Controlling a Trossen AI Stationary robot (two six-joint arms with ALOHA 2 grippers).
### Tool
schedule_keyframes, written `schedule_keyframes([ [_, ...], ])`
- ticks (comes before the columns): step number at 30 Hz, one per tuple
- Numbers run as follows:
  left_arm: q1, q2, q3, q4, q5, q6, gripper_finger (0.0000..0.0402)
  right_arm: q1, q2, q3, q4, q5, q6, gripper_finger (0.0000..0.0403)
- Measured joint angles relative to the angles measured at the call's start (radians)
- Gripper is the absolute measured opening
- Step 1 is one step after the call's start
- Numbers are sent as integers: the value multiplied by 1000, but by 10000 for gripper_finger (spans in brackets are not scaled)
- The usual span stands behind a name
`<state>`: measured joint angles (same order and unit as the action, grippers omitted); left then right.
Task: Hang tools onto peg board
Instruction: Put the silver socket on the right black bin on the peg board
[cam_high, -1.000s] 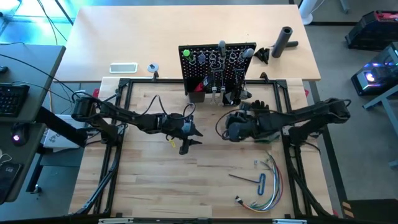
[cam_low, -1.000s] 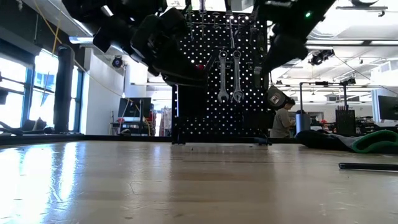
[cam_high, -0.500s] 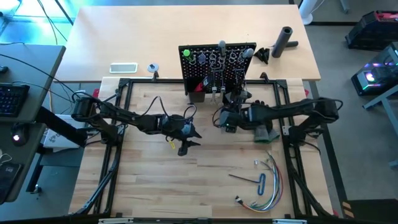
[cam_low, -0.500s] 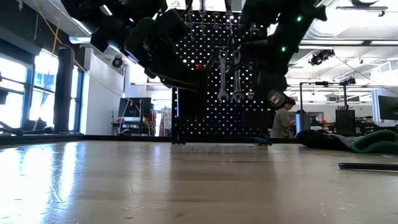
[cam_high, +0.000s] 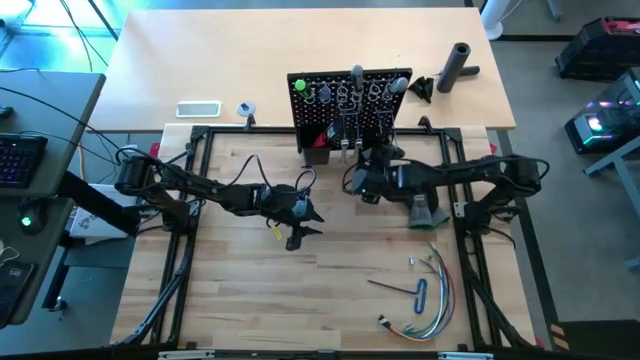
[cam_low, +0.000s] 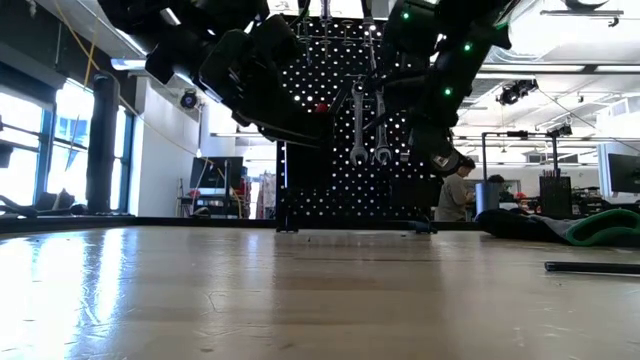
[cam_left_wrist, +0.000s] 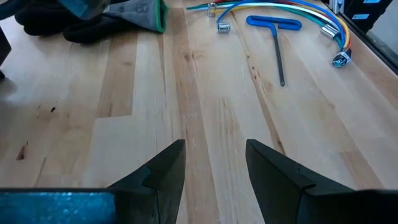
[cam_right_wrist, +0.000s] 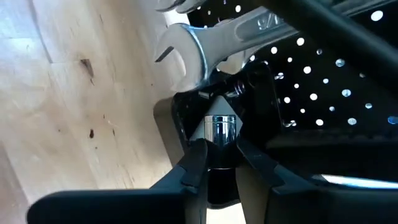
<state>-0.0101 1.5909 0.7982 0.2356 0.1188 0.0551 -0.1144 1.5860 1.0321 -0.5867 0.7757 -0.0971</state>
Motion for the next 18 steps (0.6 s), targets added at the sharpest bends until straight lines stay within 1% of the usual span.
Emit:
schedule_keyframes([
  [9,-4,0,0,-1,0,-17,161,-63,18,0,37,-48,-24,48],
  [15,-5,0,0,-6,1,-19,161,-83,81,0,40,-55,-31,48],
  [18,-5,0,0,-7,1,-18,161,-82,111,0,43,-40,-25,48],
])
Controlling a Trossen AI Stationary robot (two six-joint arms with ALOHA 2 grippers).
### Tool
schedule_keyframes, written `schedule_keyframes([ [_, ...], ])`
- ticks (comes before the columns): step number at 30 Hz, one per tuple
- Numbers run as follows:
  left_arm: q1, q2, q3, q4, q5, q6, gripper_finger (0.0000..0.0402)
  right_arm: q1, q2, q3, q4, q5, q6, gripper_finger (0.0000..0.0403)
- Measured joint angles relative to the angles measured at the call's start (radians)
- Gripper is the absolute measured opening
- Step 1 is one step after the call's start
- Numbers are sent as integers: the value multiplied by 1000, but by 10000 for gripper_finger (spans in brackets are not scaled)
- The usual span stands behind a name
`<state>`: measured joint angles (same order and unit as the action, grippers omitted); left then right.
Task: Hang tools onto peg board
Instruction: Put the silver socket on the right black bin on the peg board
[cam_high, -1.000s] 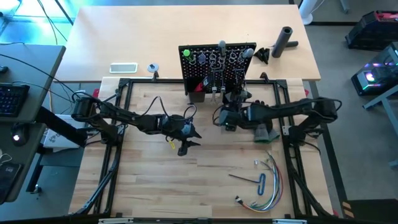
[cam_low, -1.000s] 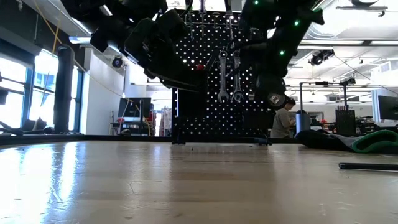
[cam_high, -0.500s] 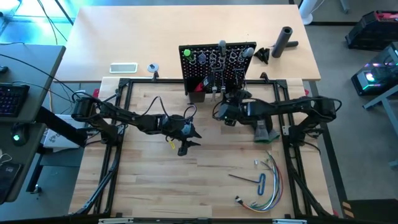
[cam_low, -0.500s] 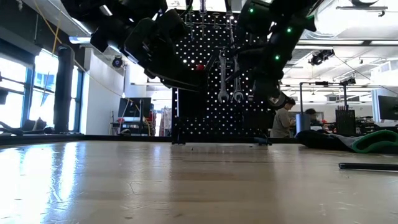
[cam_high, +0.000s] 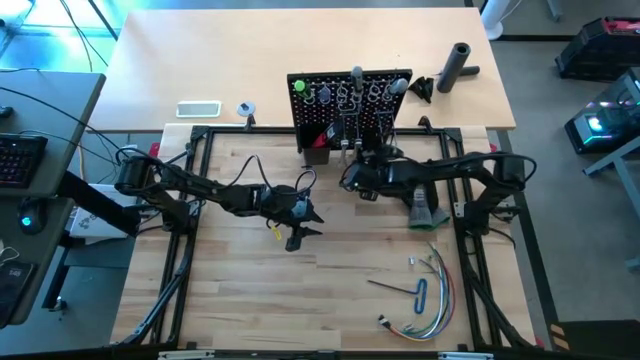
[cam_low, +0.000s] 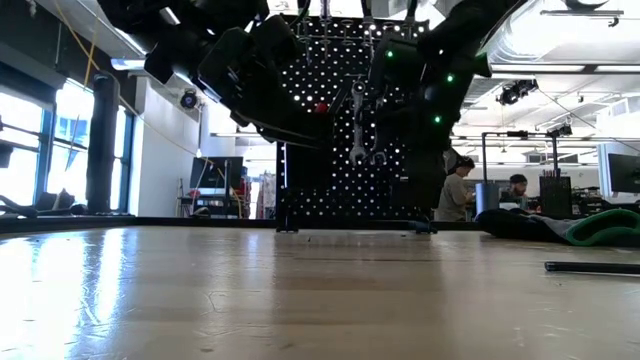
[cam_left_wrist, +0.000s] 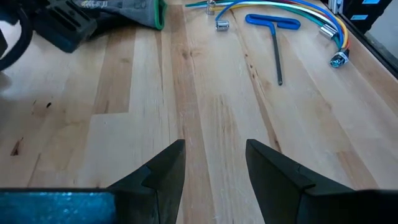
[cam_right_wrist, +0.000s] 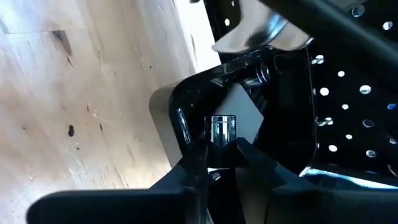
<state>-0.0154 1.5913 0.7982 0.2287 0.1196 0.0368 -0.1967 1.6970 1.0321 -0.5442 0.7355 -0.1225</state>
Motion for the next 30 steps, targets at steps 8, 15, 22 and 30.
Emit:
schedule_keyframes([
  [8,0,0,0,0,0,0,161,0,10,1,0,6,20,67],
  [15,-2,0,0,-1,0,-12,161,7,10,1,3,6,20,103],
  [22,-6,0,0,-4,0,-26,161,27,-10,0,-1,13,19,134],
  [30,-6,0,0,-5,0,-34,161,69,-97,-1,-15,-51,17,136],
])
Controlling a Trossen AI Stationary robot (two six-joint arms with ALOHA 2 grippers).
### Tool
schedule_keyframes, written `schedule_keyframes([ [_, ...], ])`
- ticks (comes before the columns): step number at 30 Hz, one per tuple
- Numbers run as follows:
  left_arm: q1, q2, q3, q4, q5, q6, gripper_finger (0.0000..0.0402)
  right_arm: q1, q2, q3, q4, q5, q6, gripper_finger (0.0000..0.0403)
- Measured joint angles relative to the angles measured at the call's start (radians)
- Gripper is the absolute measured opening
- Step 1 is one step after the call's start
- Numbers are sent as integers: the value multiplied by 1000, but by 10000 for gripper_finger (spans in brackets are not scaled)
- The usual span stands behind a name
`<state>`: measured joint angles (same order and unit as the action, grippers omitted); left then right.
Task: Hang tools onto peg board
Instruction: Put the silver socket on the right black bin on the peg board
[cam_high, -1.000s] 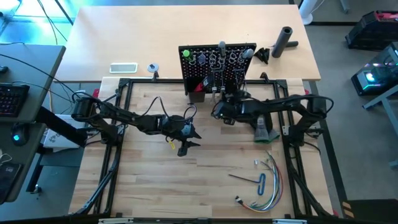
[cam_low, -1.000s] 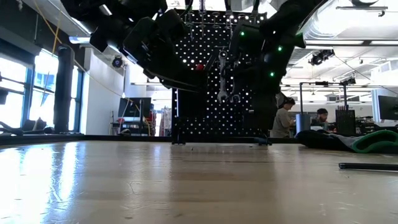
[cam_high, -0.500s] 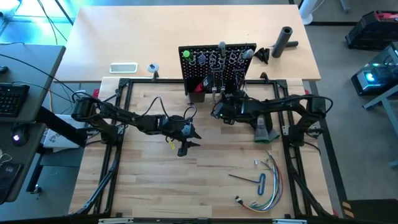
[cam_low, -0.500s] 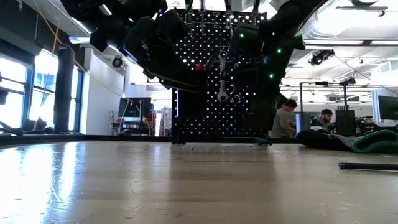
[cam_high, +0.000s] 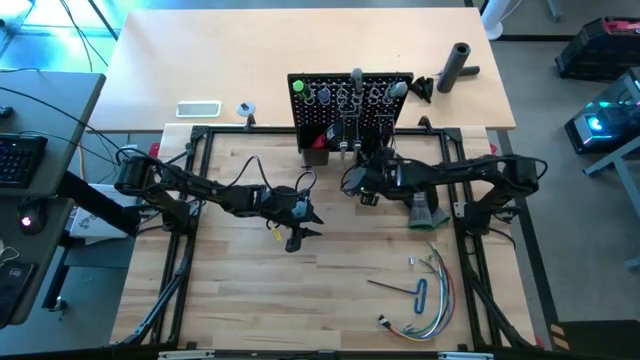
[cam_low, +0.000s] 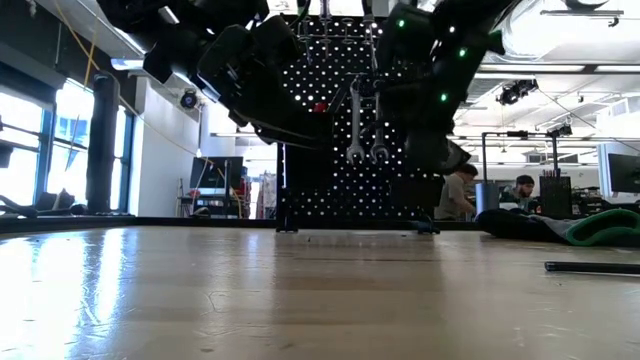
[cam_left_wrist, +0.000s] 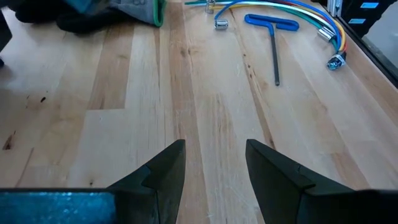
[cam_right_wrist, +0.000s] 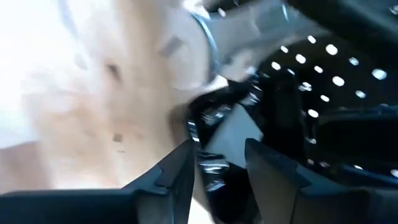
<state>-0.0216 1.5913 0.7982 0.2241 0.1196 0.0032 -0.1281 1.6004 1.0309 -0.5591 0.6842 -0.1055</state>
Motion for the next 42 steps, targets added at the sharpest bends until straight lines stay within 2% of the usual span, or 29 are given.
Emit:
schedule_keyframes([
  [6,0,0,0,6,0,0,161,37,-42,0,-3,-188,7,136],
  [10,0,0,0,15,0,-2,161,97,-67,0,-61,-233,68,136],
  [15,0,0,0,14,0,-9,161,215,-109,0,-167,-259,154,136],
  [21,-20,0,0,25,0,-10,161,381,-155,0,-268,-420,340,136],
  [25,-42,0,0,61,0,-2,161,501,-153,1,-396,-479,492,136],
  [32,-84,64,0,254,1,-2,161,704,-149,1,-549,-484,767,136],
  [38,-114,246,15,551,0,-1,161,878,-150,1,-582,-450,1005,136],
  [42,-113,370,102,621,0,-1,161,979,-149,1,-593,-395,1161,135],
])
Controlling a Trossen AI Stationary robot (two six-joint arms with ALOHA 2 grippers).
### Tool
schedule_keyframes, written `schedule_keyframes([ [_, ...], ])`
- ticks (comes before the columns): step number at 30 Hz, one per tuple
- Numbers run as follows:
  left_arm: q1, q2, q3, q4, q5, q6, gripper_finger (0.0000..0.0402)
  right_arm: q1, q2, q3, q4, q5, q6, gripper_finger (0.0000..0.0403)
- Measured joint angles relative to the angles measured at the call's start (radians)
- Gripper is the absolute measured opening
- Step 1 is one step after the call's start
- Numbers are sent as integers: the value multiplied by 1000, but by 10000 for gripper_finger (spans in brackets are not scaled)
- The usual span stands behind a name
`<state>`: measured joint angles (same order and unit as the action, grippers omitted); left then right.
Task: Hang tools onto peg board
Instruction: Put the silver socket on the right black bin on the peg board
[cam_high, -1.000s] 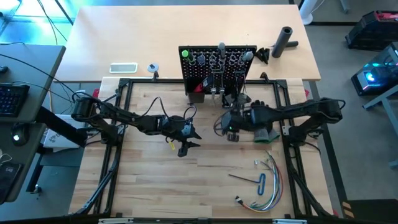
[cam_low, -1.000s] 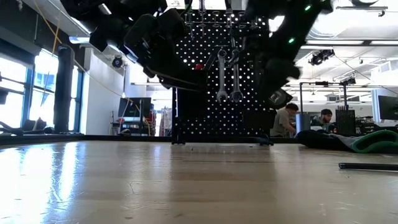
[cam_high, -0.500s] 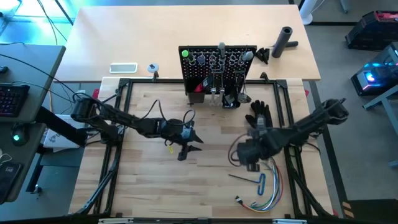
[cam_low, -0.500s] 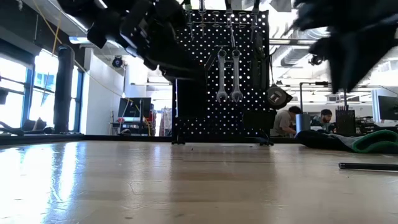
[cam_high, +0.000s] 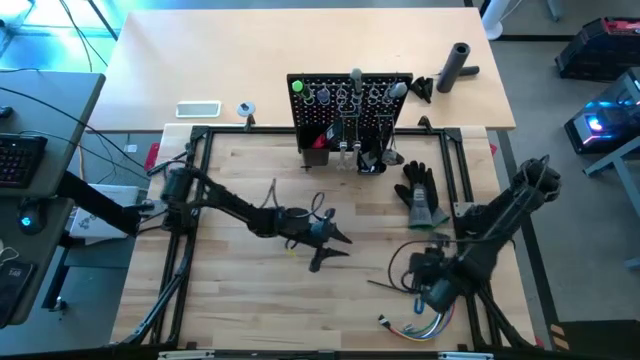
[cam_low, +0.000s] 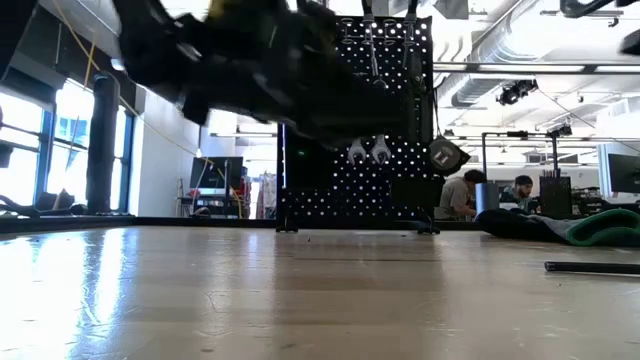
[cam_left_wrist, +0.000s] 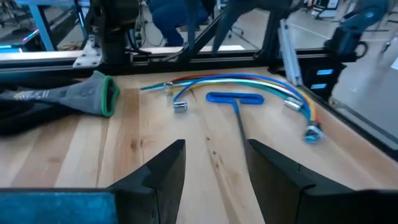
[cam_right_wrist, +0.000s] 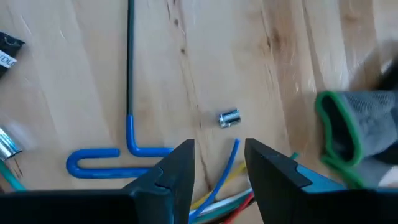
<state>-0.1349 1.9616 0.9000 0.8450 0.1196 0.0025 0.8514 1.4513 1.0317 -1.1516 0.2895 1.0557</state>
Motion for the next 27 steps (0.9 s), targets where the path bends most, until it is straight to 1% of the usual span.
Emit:
schedule_keyframes([
  [2,0,58,63,-9,-1,-1,161,40,0,-10,-2,26,75,135],
  [4,0,108,124,-18,-1,-1,161,69,1,-41,5,30,148,135],
  [7,0,166,214,-49,0,-1,161,103,2,-119,44,-1,228,135],
  [9,0,189,263,-106,0,0,161,113,2,-180,118,-15,247,135],
  [12,3,207,319,-210,0,0,161,107,2,-259,231,-10,240,135],
  [14,4,210,338,-250,0,1,161,95,2,-306,288,-9,235,135],
  [20,4,209,342,-266,-5,2,161,43,2,-398,424,3,155,130],
  [23,3,224,342,-268,-39,25,161,9,-3,-424,484,6,94,117],
  [27,5,265,342,-259,-47,33,161,-32,-2,-429,520,11,17,93],
])
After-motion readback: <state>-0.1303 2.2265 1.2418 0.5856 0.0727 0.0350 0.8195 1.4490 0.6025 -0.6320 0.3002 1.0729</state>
